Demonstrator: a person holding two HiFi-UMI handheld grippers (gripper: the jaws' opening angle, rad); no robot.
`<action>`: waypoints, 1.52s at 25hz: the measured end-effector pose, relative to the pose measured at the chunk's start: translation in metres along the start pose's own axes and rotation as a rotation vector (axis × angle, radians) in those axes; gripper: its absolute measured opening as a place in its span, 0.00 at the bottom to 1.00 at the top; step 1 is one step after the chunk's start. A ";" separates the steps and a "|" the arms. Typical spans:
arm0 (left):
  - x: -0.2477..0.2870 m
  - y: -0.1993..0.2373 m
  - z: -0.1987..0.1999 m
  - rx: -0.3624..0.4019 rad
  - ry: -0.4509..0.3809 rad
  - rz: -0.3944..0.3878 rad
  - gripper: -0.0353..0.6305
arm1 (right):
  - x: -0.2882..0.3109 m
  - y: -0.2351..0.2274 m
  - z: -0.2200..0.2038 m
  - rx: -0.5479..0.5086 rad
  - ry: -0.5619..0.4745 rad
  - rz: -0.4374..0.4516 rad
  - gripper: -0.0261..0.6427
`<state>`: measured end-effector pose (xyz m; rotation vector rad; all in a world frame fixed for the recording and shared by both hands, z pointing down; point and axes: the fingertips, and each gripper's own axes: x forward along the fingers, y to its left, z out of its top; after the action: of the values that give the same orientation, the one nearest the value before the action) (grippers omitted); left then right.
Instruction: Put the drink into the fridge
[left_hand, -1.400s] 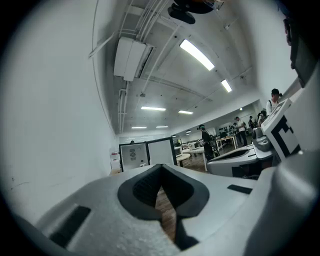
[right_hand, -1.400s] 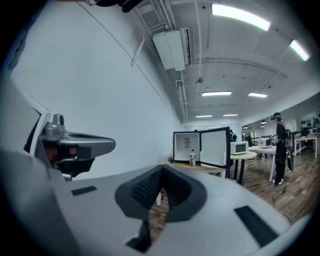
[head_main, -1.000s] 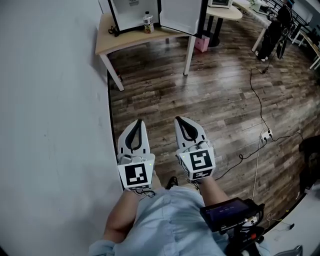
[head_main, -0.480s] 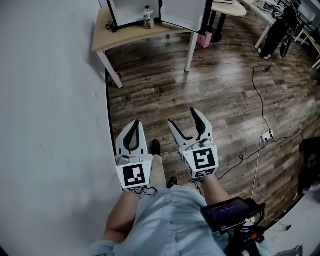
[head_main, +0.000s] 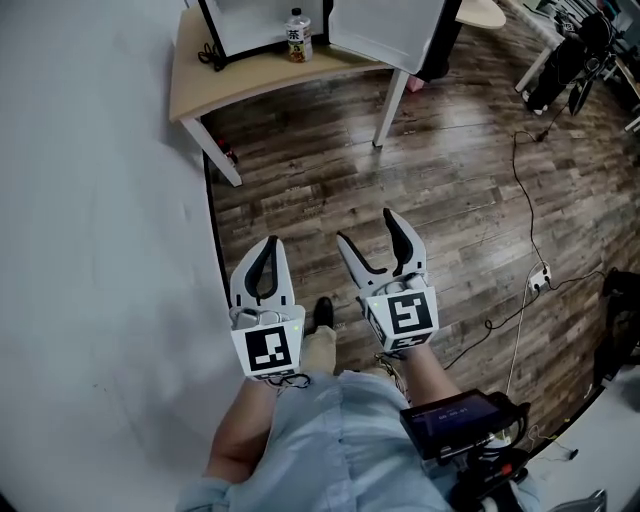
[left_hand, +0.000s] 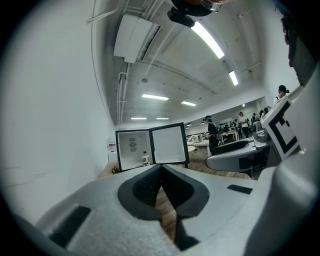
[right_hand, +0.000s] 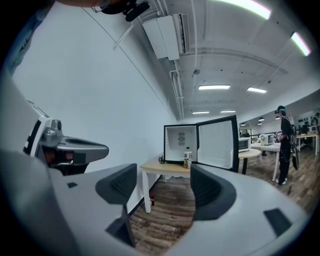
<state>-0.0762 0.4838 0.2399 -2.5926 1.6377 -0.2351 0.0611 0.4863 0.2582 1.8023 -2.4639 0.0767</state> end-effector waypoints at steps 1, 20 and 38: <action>0.014 0.010 0.001 0.001 -0.005 -0.003 0.07 | 0.017 -0.003 0.003 0.000 -0.003 -0.002 0.54; 0.149 0.095 0.032 0.057 -0.087 -0.011 0.07 | 0.166 -0.045 0.055 -0.055 -0.049 -0.041 0.52; 0.364 0.124 0.001 0.056 0.019 -0.019 0.07 | 0.353 -0.158 0.025 -0.024 0.021 -0.011 0.52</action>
<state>-0.0330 0.1018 0.2557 -2.5737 1.5897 -0.3035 0.1043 0.1012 0.2666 1.7964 -2.4299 0.0649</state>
